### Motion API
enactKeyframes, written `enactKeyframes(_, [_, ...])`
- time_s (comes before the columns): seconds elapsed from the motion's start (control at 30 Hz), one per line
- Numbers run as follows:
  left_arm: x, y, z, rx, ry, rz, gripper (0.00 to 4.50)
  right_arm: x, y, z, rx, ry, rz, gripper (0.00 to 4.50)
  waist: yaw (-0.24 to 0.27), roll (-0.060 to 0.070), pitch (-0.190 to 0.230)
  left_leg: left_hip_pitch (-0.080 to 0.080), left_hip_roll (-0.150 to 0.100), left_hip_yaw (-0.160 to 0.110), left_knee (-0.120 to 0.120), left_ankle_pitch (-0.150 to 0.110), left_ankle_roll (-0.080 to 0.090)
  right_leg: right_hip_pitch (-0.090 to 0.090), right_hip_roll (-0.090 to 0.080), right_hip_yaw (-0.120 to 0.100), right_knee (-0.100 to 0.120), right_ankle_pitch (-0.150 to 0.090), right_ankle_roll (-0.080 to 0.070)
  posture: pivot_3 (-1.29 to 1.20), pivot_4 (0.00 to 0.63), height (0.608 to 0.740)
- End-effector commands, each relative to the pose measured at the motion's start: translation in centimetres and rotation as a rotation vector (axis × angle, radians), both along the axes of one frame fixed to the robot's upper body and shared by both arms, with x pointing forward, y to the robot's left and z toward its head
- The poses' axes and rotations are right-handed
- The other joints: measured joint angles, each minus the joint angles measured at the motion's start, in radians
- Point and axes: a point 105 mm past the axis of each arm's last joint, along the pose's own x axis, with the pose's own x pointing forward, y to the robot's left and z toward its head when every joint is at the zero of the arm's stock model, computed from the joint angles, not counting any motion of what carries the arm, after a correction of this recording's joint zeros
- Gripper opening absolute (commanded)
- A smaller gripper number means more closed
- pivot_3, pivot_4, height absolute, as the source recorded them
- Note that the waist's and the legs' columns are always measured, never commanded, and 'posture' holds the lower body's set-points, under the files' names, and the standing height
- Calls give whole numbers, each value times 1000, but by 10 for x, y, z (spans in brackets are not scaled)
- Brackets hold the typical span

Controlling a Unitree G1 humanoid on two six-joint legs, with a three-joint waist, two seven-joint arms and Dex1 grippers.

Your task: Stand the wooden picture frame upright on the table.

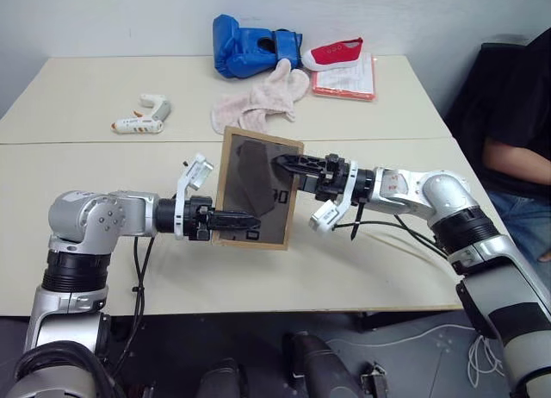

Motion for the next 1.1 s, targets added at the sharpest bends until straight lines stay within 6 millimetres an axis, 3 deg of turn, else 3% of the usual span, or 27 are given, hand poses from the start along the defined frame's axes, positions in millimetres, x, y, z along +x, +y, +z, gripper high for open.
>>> enactKeyframes(0.03, [-2,0,22,-35,-44,-14,819,-5,8,14,54,-112,72,2130,-2,0,0,0,0,0,0,0,0,0,0,0,0,0,0,0,150,740])
enactKeyframes(0.17, [-3,4,22,-25,-27,-5,819,-3,12,15,50,-153,97,1685,-2,0,0,1,0,0,-1,1,-1,0,0,0,1,0,-1,0,150,740])
enactKeyframes(0.4, [-9,15,24,4,-3,2,3020,-1,15,14,22,-155,109,1229,-4,0,0,2,0,0,-2,1,-1,1,0,0,0,0,-1,0,150,740])
enactKeyframes(0.57, [-19,47,46,48,-88,66,4426,2,14,17,24,-127,94,1229,-18,0,0,2,0,0,-3,1,-2,0,0,0,0,0,-1,0,150,740])
enactKeyframes(0.77, [-49,90,59,162,-313,205,4500,9,3,17,66,39,36,1229,-33,0,0,3,0,0,-5,1,-2,0,0,0,0,-1,-2,0,150,740])
enactKeyframes(0.87, [-59,96,61,195,-447,259,4500,12,-3,15,170,283,20,1229,-31,-1,0,4,0,-1,-6,1,-2,2,0,-1,-1,-1,-2,0,150,740])
enactKeyframes(0.93, [-62,93,59,196,-538,302,4500,17,1,4,312,701,-44,1229,-25,-3,-1,6,0,-1,-6,1,-2,4,0,-1,-1,-1,-2,0,150,740])
enactKeyframes(1.0, [-62,91,59,166,-585,356,4500,9,5,-4,428,1210,38,1229,-18,-3,-1,10,2,-4,-6,1,-2,9,0,-4,-3,-1,-2,0,150,740])
enactKeyframes(1.1, [-58,88,58,124,-599,406,4500,-1,8,2,506,1648,166,1229,1,-1,0,7,2,-6,-2,0,0,9,0,-5,1,0,0,0,150,740])
